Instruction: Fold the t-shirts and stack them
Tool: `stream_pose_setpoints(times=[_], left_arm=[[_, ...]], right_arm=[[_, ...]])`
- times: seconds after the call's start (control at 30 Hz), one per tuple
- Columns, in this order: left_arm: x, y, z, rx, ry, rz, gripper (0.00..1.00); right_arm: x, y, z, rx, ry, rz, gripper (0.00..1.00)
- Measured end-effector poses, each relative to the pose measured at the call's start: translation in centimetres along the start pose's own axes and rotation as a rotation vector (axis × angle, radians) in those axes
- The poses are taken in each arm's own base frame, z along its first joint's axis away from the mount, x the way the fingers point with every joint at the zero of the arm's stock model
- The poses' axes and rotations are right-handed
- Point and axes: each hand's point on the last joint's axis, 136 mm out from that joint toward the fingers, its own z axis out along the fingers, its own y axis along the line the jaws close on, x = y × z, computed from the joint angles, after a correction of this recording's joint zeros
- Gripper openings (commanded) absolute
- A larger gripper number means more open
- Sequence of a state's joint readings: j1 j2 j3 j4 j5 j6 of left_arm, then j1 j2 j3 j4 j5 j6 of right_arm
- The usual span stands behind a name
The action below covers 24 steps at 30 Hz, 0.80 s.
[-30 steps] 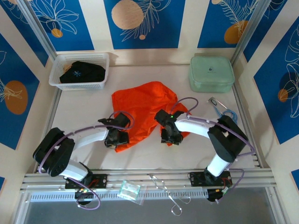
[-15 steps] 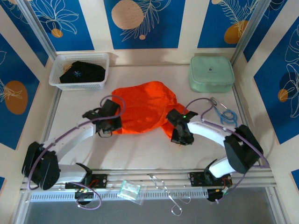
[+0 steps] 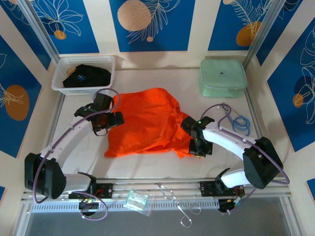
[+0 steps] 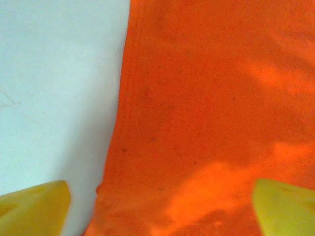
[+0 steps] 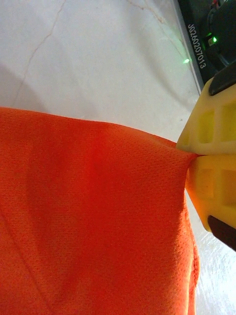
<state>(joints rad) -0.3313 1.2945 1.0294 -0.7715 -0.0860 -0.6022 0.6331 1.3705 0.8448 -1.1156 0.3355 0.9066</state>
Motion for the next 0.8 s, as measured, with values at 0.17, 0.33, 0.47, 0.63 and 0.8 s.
stream_pose_setpoints(times=[0.17, 0.33, 0.47, 0.63, 0.8], left_arm=[[0.9, 0.5, 0.4, -0.013, 0.027, 0.003, 1.0], [2.1, 0.7, 1.2, -0.011, 0.07, 0.007, 0.98], [2.2, -0.3, 3.8, 0.016, 0.118, 0.016, 0.9], [1.9, -1.8, 9.7, 0.002, 0.225, 0.042, 0.84], [-1.8, -3.9, 14.4, -0.008, 0.226, 0.049, 0.84]], right_arm=[[0.7, 0.0, -0.1, -0.041, 0.007, 0.003, 0.0], [1.5, -0.2, 0.5, -0.04, 0.042, 0.003, 0.0], [1.7, -0.3, 0.6, -0.04, 0.049, 0.009, 0.0], [2.0, -0.9, 0.0, -0.048, 0.031, 0.05, 0.0], [2.0, -2.1, -1.4, -0.085, -0.024, 0.129, 0.0]])
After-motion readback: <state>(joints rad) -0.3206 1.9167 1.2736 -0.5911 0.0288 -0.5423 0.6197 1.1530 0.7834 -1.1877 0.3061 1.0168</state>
